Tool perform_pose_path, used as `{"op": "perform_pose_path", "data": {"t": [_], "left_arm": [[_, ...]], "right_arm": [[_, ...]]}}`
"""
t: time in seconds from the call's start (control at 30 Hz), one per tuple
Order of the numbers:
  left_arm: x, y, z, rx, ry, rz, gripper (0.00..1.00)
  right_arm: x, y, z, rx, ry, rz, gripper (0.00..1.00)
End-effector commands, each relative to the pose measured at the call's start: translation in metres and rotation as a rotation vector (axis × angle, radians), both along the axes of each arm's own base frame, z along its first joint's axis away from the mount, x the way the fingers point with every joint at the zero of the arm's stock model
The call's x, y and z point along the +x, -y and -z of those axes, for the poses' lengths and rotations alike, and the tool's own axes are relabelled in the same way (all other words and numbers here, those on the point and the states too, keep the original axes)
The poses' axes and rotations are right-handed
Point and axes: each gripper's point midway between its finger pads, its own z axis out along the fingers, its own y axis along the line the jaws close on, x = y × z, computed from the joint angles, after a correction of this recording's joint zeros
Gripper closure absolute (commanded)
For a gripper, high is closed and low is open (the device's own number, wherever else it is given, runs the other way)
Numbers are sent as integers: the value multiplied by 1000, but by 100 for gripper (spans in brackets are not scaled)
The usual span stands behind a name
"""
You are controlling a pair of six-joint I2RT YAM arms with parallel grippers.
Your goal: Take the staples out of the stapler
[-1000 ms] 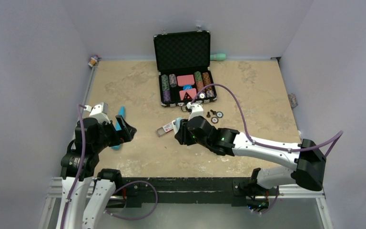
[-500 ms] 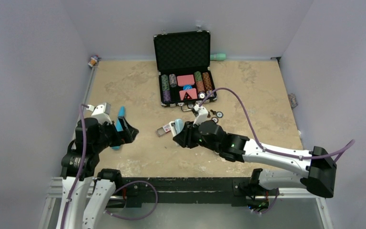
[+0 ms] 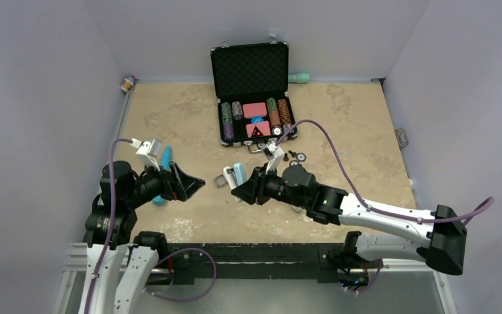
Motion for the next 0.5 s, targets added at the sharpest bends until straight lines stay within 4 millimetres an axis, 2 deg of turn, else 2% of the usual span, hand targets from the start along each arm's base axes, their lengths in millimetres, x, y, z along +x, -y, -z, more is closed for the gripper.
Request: {"op": "perform_pose_path", "data": {"t": [0.0,0.23,0.37,0.47], "left_arm": [[-10,34,-55,-185,151,212,0],[-36,57,-105,-382,239,419,1],[-61,62,-142,-472,393,544,1],[-73,61,-153,-465,476,584,0]], "right_arm": [[-10,-15,-84,185,116,-96,100],[-27,-11,-147,301,201,-181,100],[-43,-9,-174,386,226,-251,100],[-56,-7,-194,451,237,-313,100]]}}
